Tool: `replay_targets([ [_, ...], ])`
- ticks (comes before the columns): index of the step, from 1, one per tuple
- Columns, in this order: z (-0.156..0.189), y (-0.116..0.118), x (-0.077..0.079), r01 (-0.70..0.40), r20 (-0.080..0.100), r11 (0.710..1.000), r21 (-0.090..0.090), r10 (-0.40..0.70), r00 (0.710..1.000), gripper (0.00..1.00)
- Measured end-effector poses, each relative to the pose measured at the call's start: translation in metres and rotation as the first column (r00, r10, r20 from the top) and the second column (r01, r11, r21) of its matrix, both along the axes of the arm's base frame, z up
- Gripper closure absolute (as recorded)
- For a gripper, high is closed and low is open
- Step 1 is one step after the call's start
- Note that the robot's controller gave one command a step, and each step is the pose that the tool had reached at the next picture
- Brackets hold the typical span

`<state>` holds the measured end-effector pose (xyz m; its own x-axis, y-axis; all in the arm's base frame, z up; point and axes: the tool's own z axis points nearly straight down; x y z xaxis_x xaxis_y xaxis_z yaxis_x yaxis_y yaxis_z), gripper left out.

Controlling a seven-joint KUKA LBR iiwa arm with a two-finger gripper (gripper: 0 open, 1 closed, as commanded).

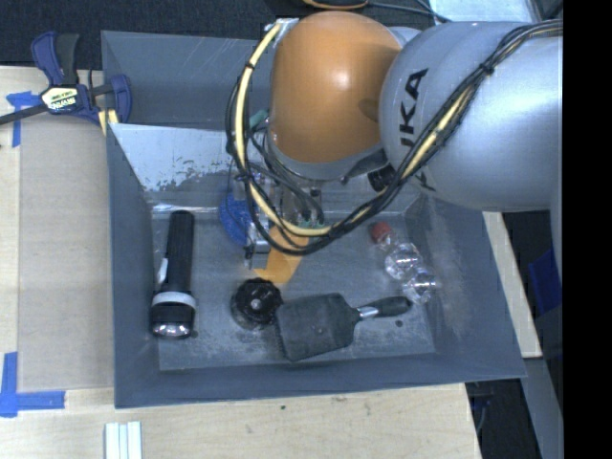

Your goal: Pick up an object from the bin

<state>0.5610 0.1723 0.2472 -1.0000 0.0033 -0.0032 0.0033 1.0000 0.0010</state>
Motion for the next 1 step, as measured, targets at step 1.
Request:
replay_targets([
  [1,0.0,0.0,0.0,0.0,0.0,1.0,0.0,0.0,1.0,0.0],
])
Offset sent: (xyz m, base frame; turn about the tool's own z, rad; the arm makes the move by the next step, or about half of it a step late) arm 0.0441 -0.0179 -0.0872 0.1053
